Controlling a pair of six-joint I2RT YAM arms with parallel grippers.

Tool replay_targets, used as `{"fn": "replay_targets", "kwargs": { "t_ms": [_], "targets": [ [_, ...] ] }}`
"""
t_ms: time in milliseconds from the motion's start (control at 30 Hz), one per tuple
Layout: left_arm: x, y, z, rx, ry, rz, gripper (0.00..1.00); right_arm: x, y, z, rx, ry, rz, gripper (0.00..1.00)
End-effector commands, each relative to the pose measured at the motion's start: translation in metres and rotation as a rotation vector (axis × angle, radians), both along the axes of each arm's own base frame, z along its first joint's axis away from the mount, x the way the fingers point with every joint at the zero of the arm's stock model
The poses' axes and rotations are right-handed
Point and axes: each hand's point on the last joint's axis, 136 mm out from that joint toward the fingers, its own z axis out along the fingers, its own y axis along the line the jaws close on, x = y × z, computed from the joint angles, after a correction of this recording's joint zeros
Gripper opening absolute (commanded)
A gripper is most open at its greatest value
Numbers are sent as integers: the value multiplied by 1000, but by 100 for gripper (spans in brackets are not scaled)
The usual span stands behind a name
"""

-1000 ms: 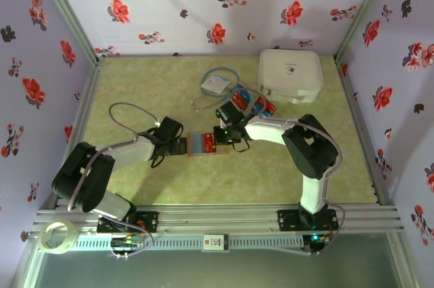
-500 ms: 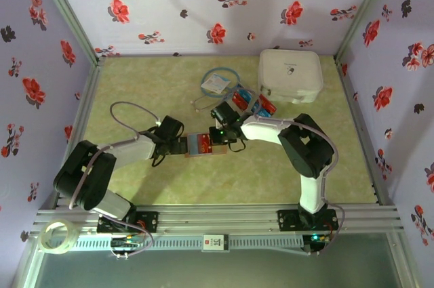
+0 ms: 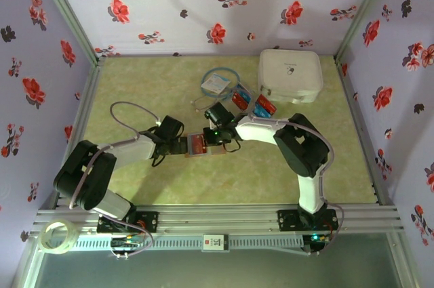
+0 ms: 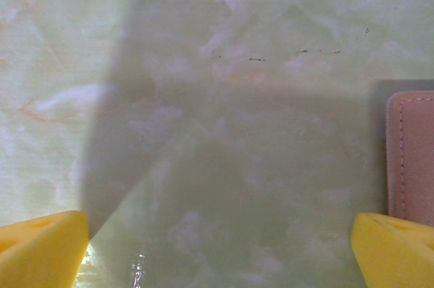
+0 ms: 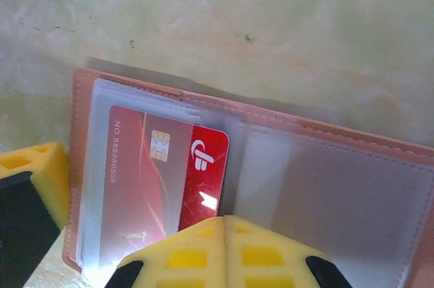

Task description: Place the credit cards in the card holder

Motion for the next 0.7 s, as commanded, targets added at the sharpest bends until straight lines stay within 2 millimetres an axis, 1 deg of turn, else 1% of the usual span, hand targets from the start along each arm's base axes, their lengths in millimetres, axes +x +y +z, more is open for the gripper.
{"fn": "replay_targets", "kwargs": {
  "t_ms": [0,333,500,600,667],
  "targets": [
    [1,-3,-9,-10,19,-14,100,-3,10,-1,5,19,11,5],
    [1,-4,-10,-15,18,-14,100,-9,21,1,30,30,23,4],
    [2,-5,-8,-20,13,-15,100,-9,21,4,33,25,22,4],
    [2,-5,-7,-22,10,-18,100,-8,20,12,28,9,28,6],
    [2,-4,-5,-21,9,-18,100,-6,17,19,24,-7,27,11]
  ]
}}
